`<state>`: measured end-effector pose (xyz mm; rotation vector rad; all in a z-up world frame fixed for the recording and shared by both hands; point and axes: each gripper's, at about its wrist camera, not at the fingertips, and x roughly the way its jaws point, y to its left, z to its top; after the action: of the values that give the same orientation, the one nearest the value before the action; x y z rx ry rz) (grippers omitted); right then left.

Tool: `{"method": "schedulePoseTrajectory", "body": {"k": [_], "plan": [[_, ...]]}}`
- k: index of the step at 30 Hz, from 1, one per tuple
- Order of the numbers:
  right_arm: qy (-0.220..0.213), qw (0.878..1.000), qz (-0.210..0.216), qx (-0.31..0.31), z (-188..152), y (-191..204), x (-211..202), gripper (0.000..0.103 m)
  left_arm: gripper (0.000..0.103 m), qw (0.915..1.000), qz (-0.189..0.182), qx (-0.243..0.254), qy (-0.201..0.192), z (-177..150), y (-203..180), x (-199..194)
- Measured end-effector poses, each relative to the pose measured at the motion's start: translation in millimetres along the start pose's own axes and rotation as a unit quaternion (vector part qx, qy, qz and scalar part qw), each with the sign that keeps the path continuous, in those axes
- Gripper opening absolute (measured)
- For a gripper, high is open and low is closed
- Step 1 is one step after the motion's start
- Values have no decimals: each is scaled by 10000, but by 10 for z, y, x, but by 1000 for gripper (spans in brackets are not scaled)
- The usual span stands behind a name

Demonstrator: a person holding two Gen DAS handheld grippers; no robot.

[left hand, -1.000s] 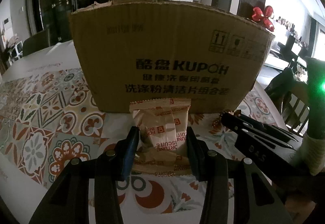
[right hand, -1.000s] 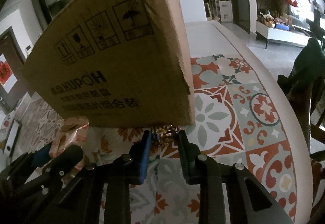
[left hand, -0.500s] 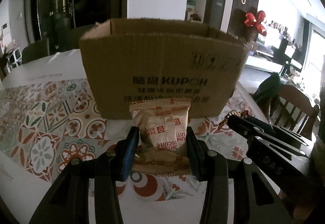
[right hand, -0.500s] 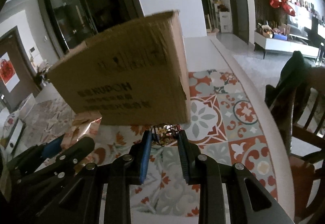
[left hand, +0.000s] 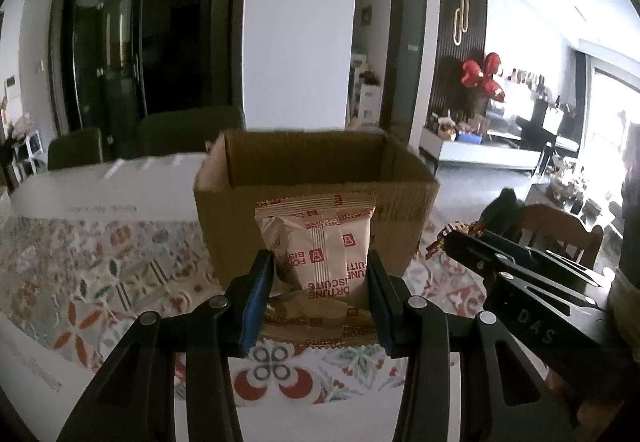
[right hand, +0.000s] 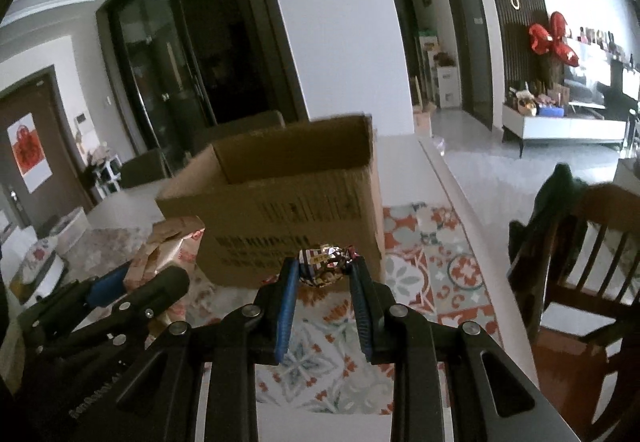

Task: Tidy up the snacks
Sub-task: 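Carry both snacks over the cardboard box and open both grippers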

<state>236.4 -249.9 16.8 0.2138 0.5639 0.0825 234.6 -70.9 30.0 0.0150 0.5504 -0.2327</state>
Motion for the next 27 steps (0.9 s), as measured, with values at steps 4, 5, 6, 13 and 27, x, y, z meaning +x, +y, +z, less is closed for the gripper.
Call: {"method": "schedulePoseTrajectory", "body": {"k": [4, 5, 6, 13, 27], "plan": [[-200, 9998, 57, -36, 114, 51, -103, 28, 45, 9997, 46, 90, -236, 161, 38, -108], [-256, 9996, 63, -56, 148, 68, -124, 27, 45, 9995, 79, 115, -266, 196, 49, -120], [-300, 9995, 70, -79, 170, 84, -137, 28, 45, 9994, 94, 123, -300, 234, 59, -131], [-545, 9983, 133, -183, 419, 154, -165, 28, 45, 9989, 37, 147, -443, 506, 143, -109], [-565, 9977, 114, -365, 928, 179, 140, 28, 45, 9993, -62, 270, -270, 947, 235, 301]]}}
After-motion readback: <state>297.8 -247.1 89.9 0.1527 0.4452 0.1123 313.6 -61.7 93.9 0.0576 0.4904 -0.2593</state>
